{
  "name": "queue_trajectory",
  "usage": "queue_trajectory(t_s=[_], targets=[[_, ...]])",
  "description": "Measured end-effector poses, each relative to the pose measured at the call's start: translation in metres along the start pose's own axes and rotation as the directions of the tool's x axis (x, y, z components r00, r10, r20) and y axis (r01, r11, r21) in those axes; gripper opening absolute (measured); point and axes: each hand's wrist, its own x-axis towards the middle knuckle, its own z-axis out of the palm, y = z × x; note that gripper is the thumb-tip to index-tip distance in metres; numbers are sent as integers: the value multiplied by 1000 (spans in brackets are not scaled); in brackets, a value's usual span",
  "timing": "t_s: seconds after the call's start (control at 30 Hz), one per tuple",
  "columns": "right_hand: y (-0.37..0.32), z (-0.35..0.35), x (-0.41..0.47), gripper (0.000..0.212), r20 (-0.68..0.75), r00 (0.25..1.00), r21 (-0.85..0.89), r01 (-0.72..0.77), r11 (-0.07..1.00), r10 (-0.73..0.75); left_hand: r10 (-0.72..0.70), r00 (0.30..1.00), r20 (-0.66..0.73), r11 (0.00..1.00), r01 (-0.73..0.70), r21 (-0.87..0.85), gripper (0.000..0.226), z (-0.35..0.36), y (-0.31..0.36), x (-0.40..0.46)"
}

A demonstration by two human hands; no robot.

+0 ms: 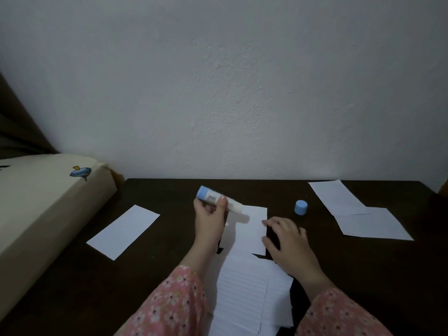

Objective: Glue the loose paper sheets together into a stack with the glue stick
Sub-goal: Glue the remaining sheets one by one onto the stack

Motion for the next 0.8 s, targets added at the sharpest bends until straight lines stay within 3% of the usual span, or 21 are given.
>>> queue_trajectory(t_s=[0.1, 0.27, 0.53, 0.8], targets=[[0, 2, 4, 49, 119, 993, -69, -10, 998, 18, 24, 994, 109, 996, -34, 86, 47, 15, 12, 13], [0, 2, 5, 48, 90, 995, -9, -52, 999, 53, 13, 971, 240, 970, -71, 233, 44, 33, 15, 31], [0, 0, 6, 53, 117, 991, -46, -59, 997, 64, 142, 925, 352, 866, -289, 409, 44, 69, -1, 31], [1, 2, 8, 52, 126, 990, -62, -55, 997, 63, 147, 898, 415, 808, -351, 474, 45, 85, -8, 34]])
